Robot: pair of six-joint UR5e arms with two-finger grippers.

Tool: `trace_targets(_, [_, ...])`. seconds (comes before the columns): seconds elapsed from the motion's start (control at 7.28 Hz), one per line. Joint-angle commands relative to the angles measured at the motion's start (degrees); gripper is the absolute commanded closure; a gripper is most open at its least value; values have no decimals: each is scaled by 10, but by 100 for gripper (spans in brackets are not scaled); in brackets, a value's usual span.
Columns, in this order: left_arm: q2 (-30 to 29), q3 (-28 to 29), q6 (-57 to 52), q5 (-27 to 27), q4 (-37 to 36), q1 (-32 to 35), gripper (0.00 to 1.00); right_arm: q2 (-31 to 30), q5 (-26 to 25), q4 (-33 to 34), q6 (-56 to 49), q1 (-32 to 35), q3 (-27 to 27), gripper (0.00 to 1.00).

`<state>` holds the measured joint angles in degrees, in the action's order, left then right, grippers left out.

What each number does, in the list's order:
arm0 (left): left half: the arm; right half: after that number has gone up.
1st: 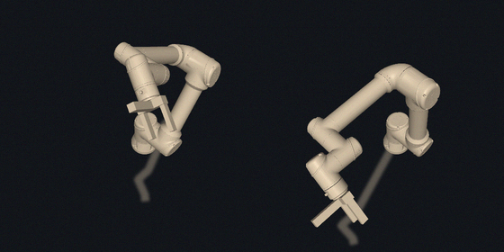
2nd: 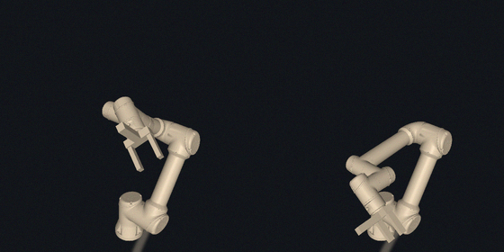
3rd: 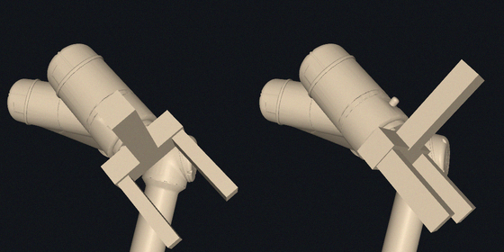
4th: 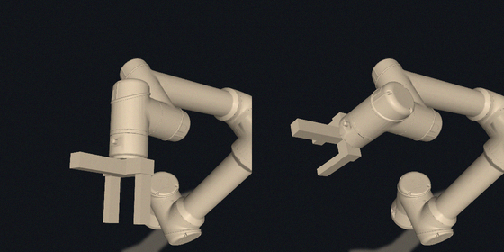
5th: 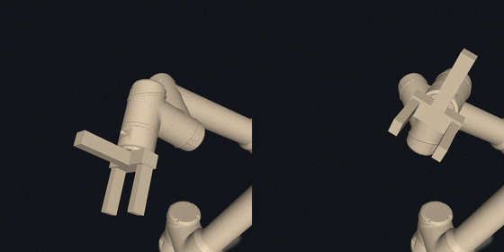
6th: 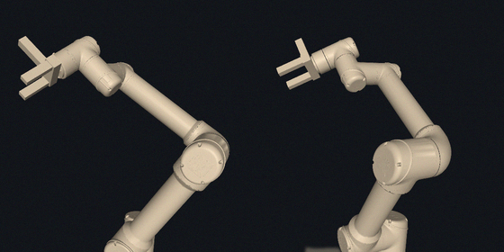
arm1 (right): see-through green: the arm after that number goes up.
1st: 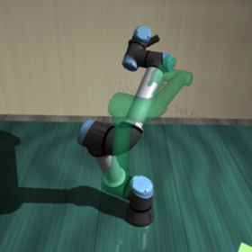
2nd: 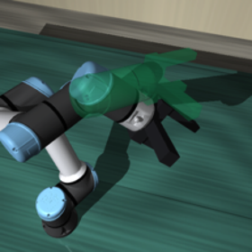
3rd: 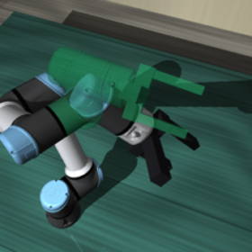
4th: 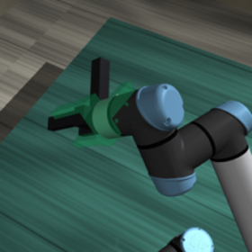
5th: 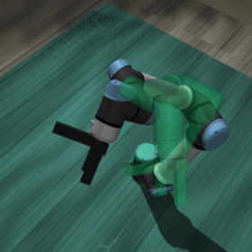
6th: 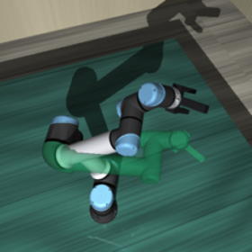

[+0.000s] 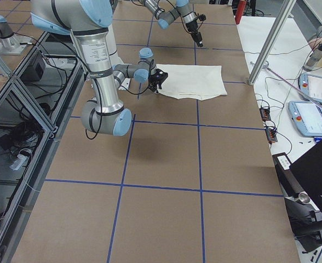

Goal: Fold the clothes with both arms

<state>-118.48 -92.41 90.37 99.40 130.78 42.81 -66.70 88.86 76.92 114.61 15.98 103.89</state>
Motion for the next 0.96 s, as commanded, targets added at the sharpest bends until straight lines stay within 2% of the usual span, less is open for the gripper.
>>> trace_targets(0.0, [0,0,1,1,0,0,46,0,-5,1,0,-1,4,100])
trace_targets(0.41, [11,-6,1,0,0,-2,46,0,-11,1,-1,-2,7,100])
trace_targets(0.55, [12,-14,22,0,0,-4,46,-1,-9,1,-3,1,24,100])
trace_targets(0.82, [51,-75,134,-24,-2,-72,46,-14,-9,1,-3,0,40,100])
